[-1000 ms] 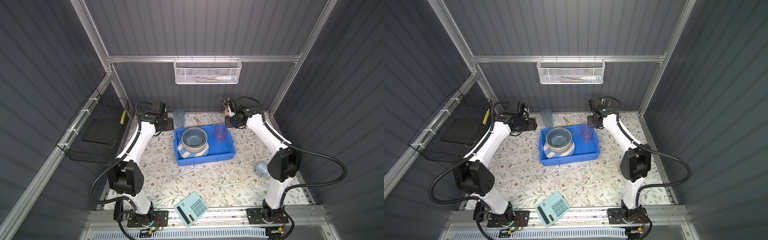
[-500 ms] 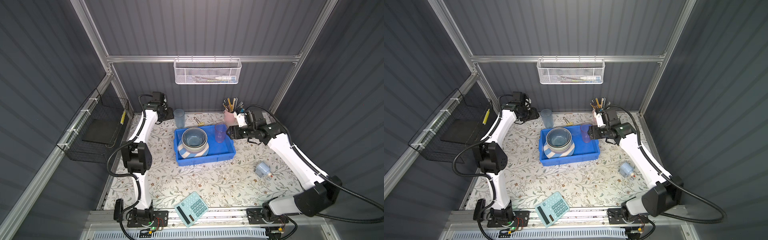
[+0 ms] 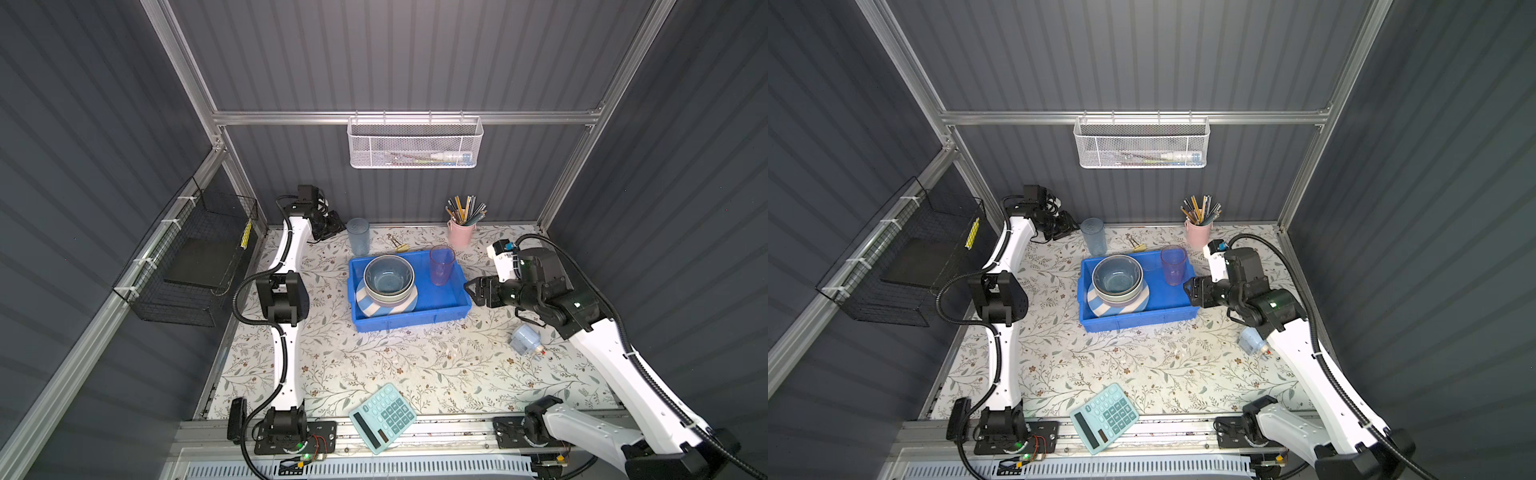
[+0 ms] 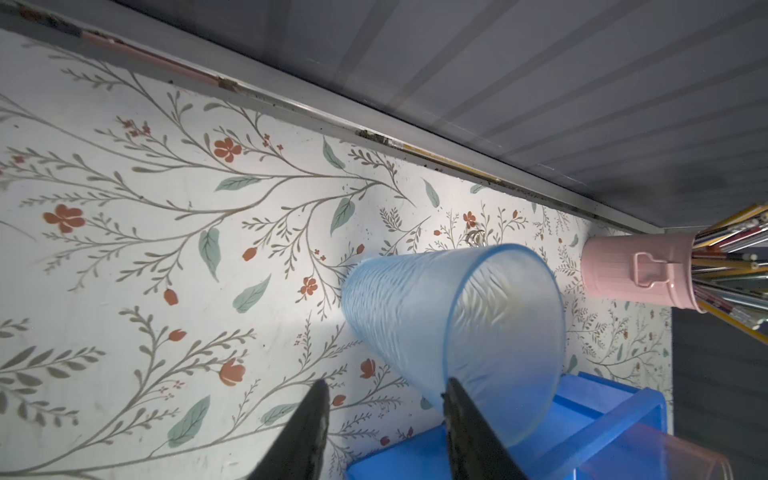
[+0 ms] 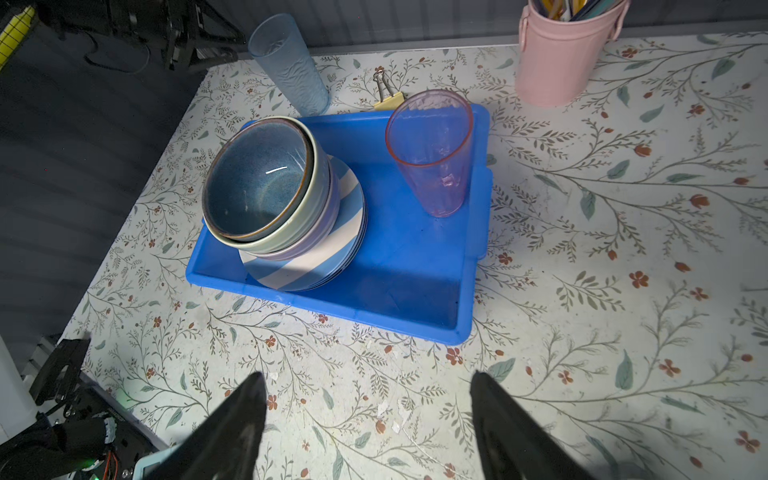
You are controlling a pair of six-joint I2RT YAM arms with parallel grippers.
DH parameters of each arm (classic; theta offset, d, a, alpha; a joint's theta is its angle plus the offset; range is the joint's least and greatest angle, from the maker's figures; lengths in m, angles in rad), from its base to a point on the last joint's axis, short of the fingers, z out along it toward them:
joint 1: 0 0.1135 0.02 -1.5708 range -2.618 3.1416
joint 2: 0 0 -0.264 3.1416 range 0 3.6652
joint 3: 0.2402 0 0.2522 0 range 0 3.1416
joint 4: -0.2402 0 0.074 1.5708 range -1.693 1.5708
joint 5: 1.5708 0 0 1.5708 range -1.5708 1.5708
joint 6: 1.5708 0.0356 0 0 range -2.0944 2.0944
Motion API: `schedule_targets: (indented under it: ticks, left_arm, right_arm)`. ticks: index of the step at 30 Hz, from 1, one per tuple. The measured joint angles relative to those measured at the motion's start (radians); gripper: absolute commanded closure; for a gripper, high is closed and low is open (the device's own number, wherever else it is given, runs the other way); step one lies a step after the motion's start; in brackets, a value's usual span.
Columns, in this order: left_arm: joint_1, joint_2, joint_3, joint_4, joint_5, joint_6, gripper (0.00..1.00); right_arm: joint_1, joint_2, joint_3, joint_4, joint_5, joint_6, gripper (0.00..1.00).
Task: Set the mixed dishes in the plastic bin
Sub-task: 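Grasp the frosted blue tumbler near the wall with the left gripper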
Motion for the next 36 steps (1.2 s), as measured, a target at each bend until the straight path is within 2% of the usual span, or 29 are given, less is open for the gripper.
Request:
schedule_targets:
  ticks: [8,17,25,28,32,36]
  left_arm:
    - [0.005,0.000,-0.076,0.082,0.073,-0.029,0.54]
    - [0.005,-0.023,-0.144,0.134,0.066,-0.050,0.53]
    - [0.005,-0.138,-0.224,0.164,0.006,-0.070,0.52]
    - [0.005,-0.169,-0.222,0.187,0.029,-0.077,0.48]
    - [0.002,-0.156,-0.178,0.195,0.092,-0.080,0.49]
    - [-0.012,-0.121,-0.143,0.191,0.109,-0.076,0.50]
  right_arm:
    - [0.000,0.004,-0.040,0.002,0.004,0.029,0.22]
    - [0.000,0.026,-0.040,0.023,0.003,0.042,0.22]
    - [0.000,0.033,-0.041,0.026,0.003,0.045,0.22]
    - [0.000,0.037,-0.040,0.029,0.003,0.048,0.22]
    - [0.000,0.043,-0.041,0.029,0.003,0.051,0.22]
    - [0.000,0.043,-0.041,0.029,0.003,0.054,0.22]
